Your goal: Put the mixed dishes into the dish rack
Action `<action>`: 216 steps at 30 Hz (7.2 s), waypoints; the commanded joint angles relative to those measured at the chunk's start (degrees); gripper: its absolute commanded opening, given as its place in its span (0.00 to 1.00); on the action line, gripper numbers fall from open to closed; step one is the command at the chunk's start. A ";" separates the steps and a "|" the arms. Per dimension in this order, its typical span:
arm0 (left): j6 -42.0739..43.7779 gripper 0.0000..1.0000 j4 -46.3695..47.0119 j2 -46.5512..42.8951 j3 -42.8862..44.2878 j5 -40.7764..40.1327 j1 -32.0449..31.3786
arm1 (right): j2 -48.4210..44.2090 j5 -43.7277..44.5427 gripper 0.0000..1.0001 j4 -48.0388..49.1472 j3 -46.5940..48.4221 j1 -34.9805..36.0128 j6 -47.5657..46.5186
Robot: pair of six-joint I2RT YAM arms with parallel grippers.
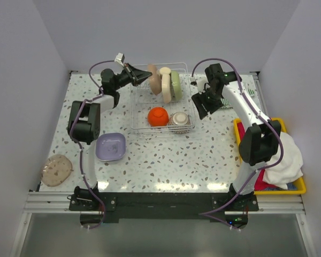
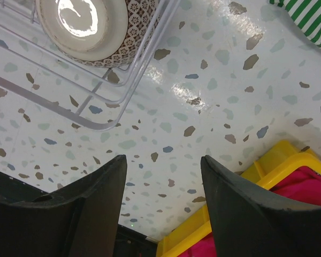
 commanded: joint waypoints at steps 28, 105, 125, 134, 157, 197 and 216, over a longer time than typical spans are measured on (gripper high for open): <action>-1.99 0.00 -1.05 4.50 3.95 -0.74 -1.31 | 2.24 3.73 0.61 -3.64 5.03 7.98 -3.28; 155.51 0.34 -103.81 -55.18 -47.98 -36.42 -7.45 | -36.34 -17.10 0.95 8.40 -10.26 -9.25 6.22; 121.56 0.00 -104.45 -42.81 0.05 -10.43 8.19 | -20.27 -17.11 0.93 9.46 -6.31 -9.33 10.17; 70.75 0.00 -68.60 -18.90 19.95 16.82 8.19 | -11.65 -6.21 0.93 2.08 0.72 -9.25 6.57; 9.79 0.00 -3.70 -1.84 7.20 22.73 4.23 | -9.89 -0.22 0.93 2.95 -2.18 -9.25 3.32; 63.62 0.71 -77.24 -12.55 16.69 -3.37 6.69 | -8.48 -1.45 0.93 2.16 -2.61 -7.22 2.43; 86.31 0.75 -94.52 -20.28 14.48 -9.16 6.69 | -17.26 -5.23 0.93 4.27 -9.91 -7.14 2.79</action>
